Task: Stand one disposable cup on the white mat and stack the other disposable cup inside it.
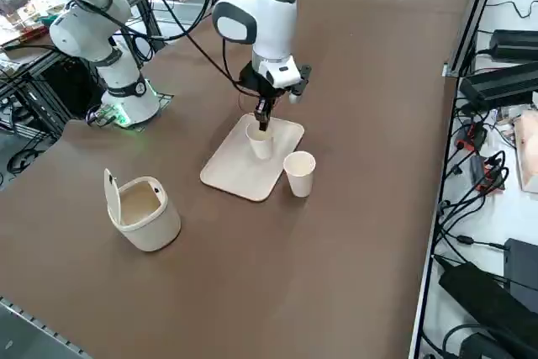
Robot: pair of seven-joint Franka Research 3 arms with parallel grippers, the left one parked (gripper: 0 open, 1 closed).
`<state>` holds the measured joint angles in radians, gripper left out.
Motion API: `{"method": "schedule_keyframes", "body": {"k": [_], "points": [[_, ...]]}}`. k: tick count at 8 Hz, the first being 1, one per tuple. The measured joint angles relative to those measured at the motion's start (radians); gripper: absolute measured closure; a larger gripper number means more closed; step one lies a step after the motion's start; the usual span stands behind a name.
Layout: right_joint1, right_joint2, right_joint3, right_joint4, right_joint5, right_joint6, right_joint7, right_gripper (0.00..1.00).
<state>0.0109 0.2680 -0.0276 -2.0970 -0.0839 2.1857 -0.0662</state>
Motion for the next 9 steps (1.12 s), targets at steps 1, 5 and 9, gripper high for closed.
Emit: {"method": "schedule_keyframes", "body": {"k": [1, 5, 9], "points": [[-0.002, -0.001, 0.0, 0.004, 0.0, 0.001, -0.004, 0.67], [-0.007, 0.002, 0.0, 0.239, -0.001, -0.133, -0.016, 0.0], [-0.025, 0.18, -0.004, 0.429, -0.002, -0.138, -0.017, 0.0]]}}
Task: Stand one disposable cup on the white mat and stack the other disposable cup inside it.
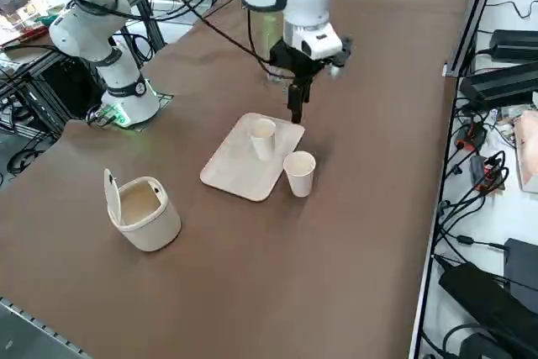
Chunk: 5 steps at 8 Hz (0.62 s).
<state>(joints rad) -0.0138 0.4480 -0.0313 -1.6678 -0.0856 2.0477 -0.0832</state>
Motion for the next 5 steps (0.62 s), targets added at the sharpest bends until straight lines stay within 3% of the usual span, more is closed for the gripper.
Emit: {"method": "schedule_keyframes", "body": {"k": [2, 5], "points": [[-0.029, 0.101, -0.003, 0.043, -0.052, 0.046, 0.0, 0.0], [-0.043, 0.135, -0.004, 0.062, -0.09, 0.066, 0.0, 0.03]]}}
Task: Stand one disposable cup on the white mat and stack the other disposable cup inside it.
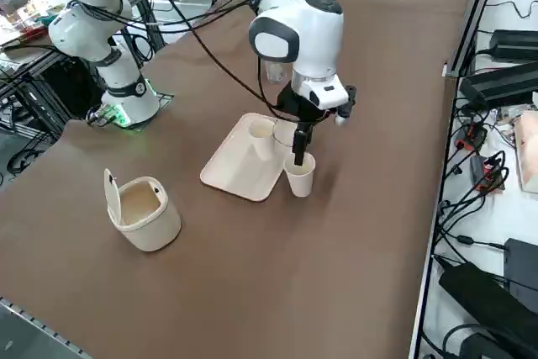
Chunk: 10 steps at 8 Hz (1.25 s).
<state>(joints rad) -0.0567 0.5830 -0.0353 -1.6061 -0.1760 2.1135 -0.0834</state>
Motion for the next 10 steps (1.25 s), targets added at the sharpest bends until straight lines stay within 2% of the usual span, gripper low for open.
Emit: {"method": "schedule_keyframes", "body": {"k": [1, 3, 4, 5, 7, 8, 10], "points": [[-0.003, 0.002, 0.0, 0.0, 0.0, 0.0, 0.0, 0.03], [-0.009, 0.008, 0.0, 0.0, -0.001, 0.002, 0.0, 0.13], [-0.01, 0.009, 0.0, 0.0, -0.001, 0.003, 0.001, 0.32], [-0.01, 0.01, 0.0, 0.0, 0.0, 0.004, 0.001, 0.57], [-0.009, 0.01, 0.0, 0.003, 0.0, 0.005, 0.002, 0.94], [-0.009, 0.009, 0.001, 0.012, 0.0, 0.005, 0.002, 0.98], [-0.009, -0.016, 0.002, 0.046, 0.0, -0.043, 0.002, 0.98]]}}
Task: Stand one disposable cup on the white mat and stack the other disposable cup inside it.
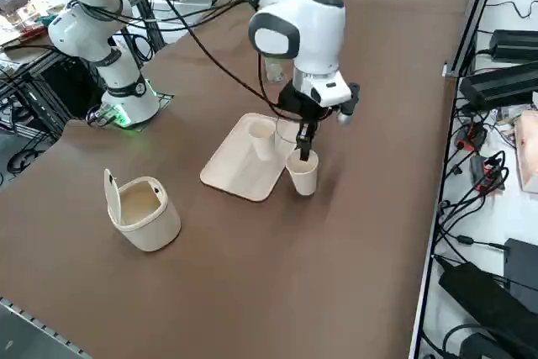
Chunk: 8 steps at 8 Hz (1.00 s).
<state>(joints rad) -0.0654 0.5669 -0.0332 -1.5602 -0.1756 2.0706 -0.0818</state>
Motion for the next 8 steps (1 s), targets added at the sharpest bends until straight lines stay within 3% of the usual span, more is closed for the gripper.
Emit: {"method": "schedule_keyframes", "body": {"k": [4, 6, 8], "points": [[0.007, -0.216, 0.026, -0.031, 0.065, -0.307, -0.001, 0.98], [0.013, -0.296, 0.029, -0.123, 0.073, -0.343, -0.001, 0.98], [0.019, -0.326, 0.031, -0.186, 0.073, -0.345, -0.001, 0.98]]}}
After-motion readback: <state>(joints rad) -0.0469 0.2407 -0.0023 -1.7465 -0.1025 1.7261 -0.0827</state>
